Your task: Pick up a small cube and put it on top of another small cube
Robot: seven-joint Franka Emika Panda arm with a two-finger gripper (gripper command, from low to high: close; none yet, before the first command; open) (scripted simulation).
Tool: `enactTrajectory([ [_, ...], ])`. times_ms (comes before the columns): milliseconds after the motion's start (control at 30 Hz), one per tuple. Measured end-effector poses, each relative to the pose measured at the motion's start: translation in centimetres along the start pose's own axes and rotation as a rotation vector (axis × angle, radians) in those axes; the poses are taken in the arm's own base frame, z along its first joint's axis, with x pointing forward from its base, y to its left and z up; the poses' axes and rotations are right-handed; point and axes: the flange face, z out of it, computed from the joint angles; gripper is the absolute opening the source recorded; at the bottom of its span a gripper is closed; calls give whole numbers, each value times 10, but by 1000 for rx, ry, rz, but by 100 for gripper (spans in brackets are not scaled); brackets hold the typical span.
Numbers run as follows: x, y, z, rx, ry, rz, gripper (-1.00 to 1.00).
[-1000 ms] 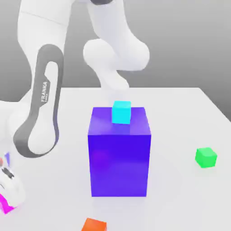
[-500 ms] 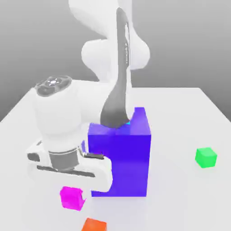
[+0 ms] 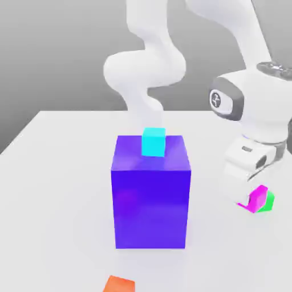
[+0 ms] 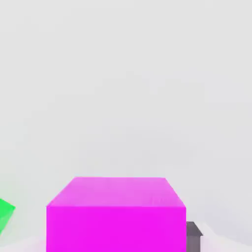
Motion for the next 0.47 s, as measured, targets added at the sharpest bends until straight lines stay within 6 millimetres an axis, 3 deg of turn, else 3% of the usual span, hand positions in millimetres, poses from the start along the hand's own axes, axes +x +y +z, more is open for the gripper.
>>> enactTrajectory([
  [133,-61,-47,-3,-16,15,-231,-100],
  [333,-69,-51,49,-21,21,-267,-100],
  [367,-70,-50,57,-21,21,-268,100],
  [467,-70,-50,57,-21,21,-268,100],
])
